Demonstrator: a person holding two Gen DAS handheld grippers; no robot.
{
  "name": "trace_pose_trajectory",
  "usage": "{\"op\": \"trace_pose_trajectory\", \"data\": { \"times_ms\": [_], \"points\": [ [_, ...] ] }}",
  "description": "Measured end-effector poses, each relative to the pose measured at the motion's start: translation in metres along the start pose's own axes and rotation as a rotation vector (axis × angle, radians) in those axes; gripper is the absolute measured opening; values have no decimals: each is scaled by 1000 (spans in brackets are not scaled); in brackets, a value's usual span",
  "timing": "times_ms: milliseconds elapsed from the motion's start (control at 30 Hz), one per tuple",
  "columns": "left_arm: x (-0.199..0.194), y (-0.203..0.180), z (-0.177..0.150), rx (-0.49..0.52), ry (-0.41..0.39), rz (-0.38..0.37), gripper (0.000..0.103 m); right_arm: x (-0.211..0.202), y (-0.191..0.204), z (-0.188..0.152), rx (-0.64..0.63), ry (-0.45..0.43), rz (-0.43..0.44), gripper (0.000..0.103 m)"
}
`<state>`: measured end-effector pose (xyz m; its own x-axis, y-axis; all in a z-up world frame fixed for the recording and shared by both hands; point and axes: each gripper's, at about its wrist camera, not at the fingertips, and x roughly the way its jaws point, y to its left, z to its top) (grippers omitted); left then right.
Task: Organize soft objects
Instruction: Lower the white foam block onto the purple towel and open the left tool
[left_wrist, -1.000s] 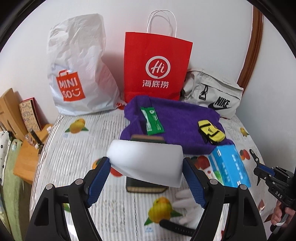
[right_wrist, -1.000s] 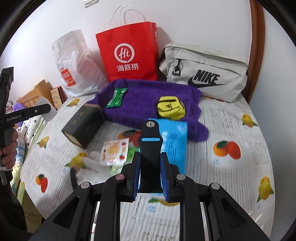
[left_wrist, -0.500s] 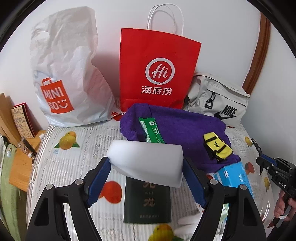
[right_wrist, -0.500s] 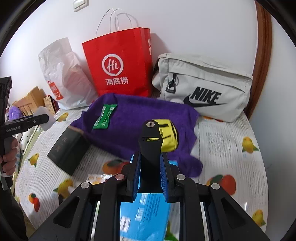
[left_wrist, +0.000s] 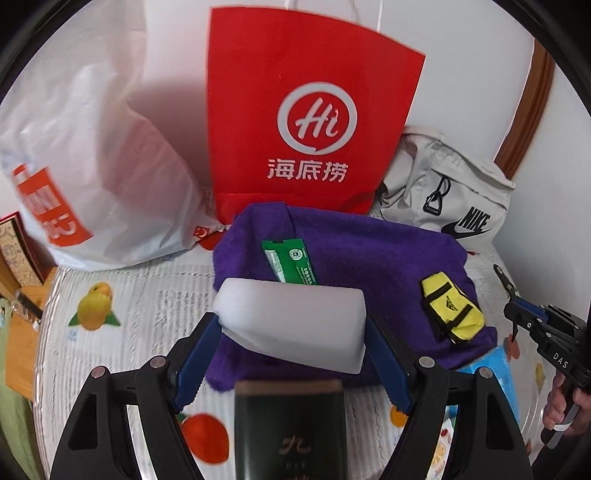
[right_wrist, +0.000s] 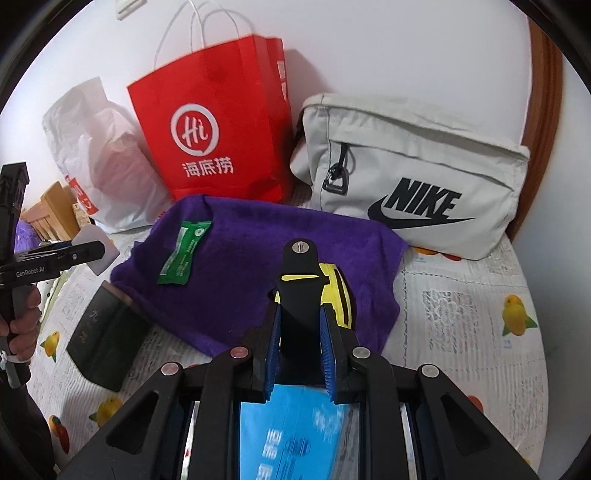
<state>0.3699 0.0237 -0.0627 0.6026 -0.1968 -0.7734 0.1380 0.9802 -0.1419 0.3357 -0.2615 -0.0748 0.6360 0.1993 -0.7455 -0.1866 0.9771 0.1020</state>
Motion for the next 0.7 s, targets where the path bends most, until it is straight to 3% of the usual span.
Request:
{"op": "trace_pose_trajectory", "data": {
  "times_ms": [467, 700],
  "points": [
    [79, -13, 21, 39, 175, 20, 78, 66, -10, 19, -14, 86, -11, 21],
    [94, -24, 34, 73, 181, 52, 80, 77, -13, 17, -15, 114, -16, 21]
  ]
}}
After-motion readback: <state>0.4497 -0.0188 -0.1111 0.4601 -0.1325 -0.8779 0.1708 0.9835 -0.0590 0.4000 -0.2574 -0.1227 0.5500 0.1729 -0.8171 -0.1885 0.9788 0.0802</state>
